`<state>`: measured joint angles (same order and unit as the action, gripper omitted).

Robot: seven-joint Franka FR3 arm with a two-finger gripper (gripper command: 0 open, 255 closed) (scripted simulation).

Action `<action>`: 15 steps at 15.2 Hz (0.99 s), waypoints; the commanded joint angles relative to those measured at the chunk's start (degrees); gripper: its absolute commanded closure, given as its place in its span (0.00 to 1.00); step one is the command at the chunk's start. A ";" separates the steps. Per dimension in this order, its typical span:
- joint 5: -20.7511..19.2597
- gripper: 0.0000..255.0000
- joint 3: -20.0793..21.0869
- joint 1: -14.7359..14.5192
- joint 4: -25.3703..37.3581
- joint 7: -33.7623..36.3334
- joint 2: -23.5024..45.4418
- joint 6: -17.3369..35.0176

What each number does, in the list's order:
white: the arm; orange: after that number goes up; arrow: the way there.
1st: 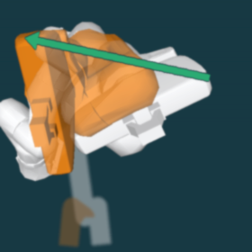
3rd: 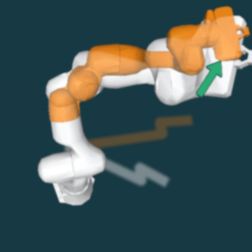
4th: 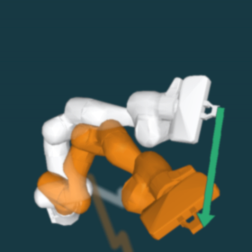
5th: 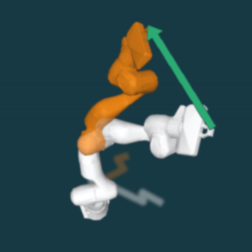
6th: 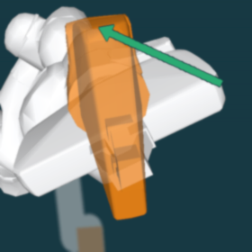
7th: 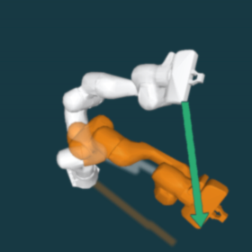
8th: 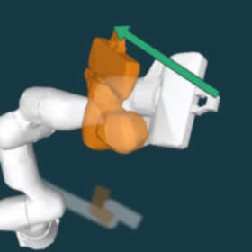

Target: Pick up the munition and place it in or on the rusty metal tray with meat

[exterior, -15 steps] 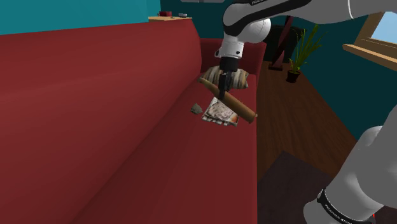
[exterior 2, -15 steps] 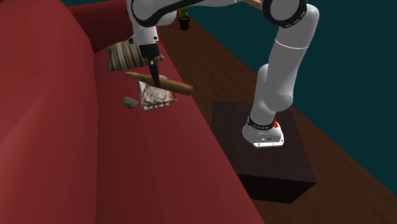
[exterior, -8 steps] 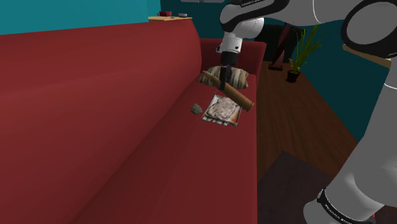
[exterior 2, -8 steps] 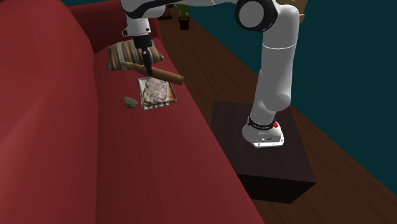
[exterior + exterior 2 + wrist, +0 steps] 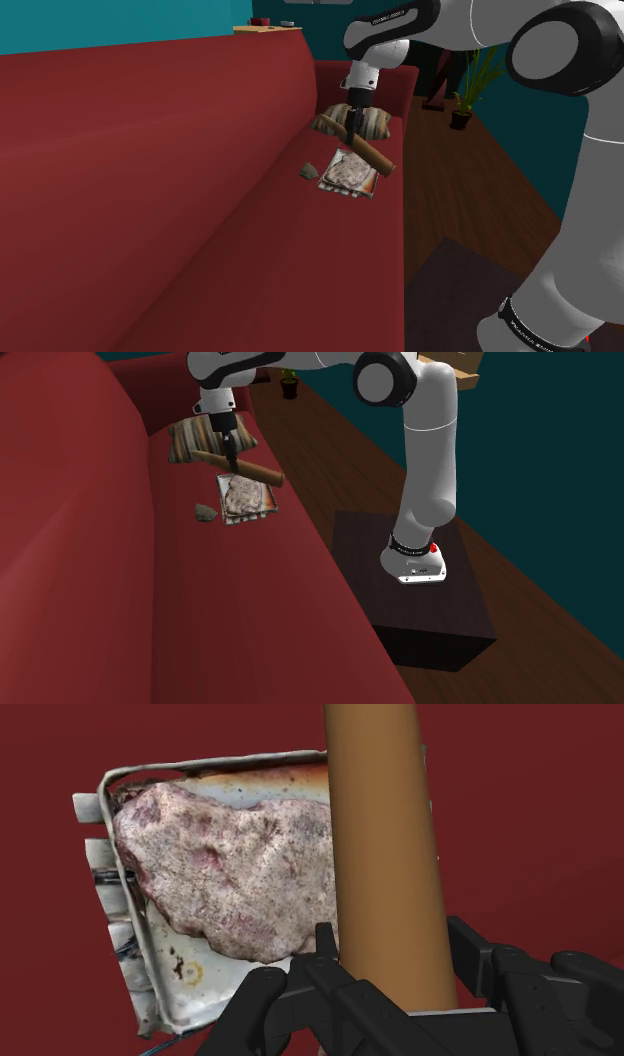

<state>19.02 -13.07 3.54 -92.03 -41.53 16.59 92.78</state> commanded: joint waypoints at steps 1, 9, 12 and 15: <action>0.08 1.00 0.04 -0.08 -1.20 -0.34 0.13 1.33; 0.54 1.00 0.19 -0.22 -4.58 -1.60 1.28 5.65; 0.54 1.00 0.19 -0.22 -4.58 -1.60 1.28 5.65; 0.54 1.00 0.19 -0.22 -4.58 -1.60 1.28 5.65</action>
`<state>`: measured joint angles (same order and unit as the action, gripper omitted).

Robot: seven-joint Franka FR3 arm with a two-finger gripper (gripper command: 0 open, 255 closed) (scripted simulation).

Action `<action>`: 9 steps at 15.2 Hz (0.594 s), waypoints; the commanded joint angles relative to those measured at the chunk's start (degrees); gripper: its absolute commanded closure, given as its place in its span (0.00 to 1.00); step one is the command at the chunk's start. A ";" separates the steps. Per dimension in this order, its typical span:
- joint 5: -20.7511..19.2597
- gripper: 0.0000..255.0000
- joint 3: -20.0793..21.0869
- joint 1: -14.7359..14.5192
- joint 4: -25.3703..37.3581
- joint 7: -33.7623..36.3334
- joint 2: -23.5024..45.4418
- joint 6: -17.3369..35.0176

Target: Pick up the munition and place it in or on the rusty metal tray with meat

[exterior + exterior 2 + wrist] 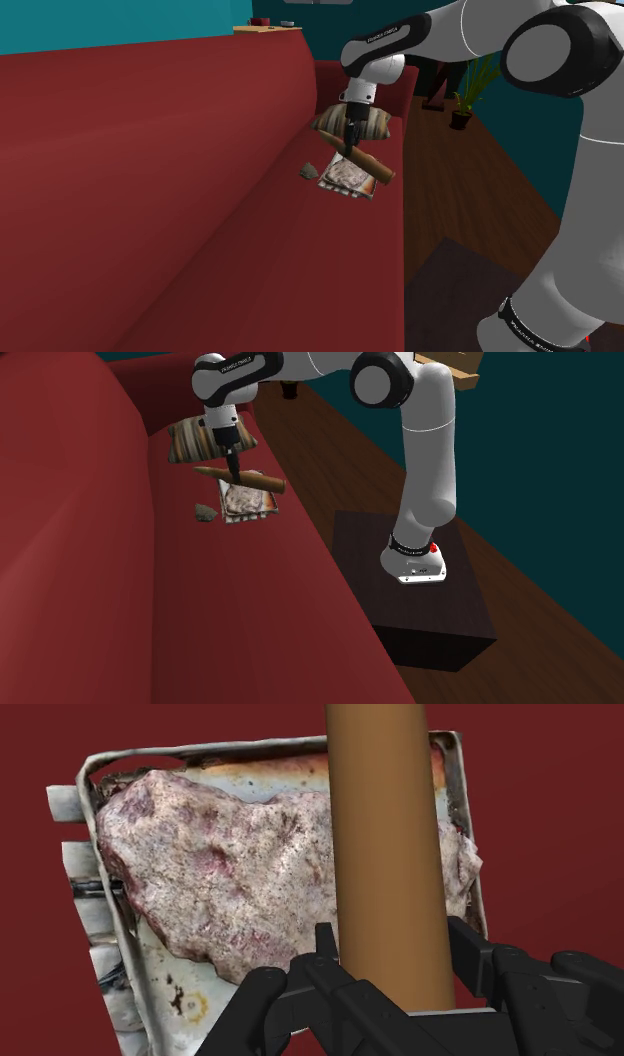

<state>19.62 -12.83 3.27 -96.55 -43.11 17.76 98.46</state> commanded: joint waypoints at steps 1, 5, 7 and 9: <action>-0.06 0.00 -0.04 0.03 -0.09 -0.01 0.10 0.01; -0.07 0.00 -0.05 0.05 -0.09 -0.03 0.10 -0.01; -0.20 0.00 -0.22 0.40 1.97 0.13 0.26 -1.93; -0.38 0.00 -0.52 1.16 6.36 0.42 0.83 -5.85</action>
